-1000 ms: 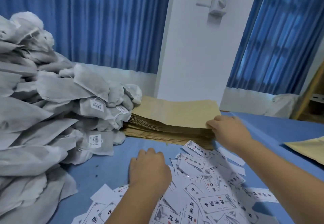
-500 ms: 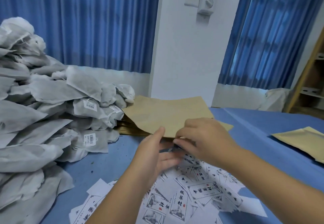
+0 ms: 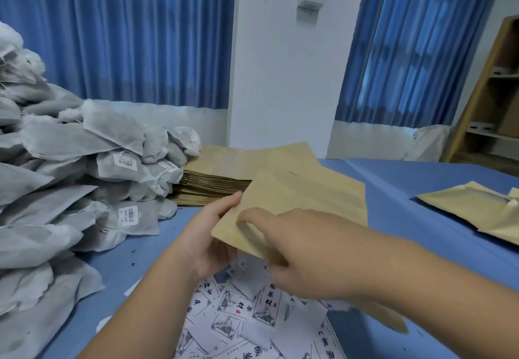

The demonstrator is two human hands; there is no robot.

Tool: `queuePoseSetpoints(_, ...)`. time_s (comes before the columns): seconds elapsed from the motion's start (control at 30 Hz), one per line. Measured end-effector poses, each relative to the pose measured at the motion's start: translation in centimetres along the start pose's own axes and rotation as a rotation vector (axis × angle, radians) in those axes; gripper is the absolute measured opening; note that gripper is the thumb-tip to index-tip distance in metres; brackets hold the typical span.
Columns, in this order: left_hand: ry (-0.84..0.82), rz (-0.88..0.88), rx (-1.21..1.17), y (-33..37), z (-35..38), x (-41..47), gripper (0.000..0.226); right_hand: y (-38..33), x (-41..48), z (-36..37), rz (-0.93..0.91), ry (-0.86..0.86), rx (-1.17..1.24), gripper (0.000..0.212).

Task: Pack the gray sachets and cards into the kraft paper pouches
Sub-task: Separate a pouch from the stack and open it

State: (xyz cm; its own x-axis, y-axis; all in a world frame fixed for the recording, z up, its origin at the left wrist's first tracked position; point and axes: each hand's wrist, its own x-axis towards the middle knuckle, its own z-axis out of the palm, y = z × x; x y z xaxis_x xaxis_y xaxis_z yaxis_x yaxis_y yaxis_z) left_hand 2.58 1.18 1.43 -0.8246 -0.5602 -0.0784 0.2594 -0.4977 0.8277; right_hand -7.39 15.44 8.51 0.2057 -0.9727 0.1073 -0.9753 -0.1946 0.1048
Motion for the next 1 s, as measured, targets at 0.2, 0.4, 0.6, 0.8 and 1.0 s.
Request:
queuePoseSetpoints(0.2, -0.151, 0.001, -0.274, -1.5, 1.9, 0.0, 0.08, 0.9, 1.2, 0.7, 0.23, 0.022, 0.246, 0.038)
queuePoseSetpoints(0.4, -0.205, -0.041, -0.478, -2.3, 3.7, -0.9, 0.08, 1.3, 3.3, 0.8, 0.339, 0.09, 0.209, 0.008)
queuePoseSetpoints(0.6, -0.063, -0.054, -0.339, -2.5, 3.6, -0.3, 0.089, 2.2, 5.5, 1.3, 0.441, 0.046, 0.43, 0.022)
queuePoseSetpoints(0.8, 0.238, 0.028, 0.097, -2.1, 2.5, -0.6, 0.04, 2.6, 6.0, 5.9, 0.496, 0.215, 1.159, 0.012)
queuePoseSetpoints(1.0, 0.311, -0.047, 0.404, -1.2, 0.9, -1.3, 0.038, 3.2, 5.5, 10.0, 0.547, 0.344, 1.738, 0.018)
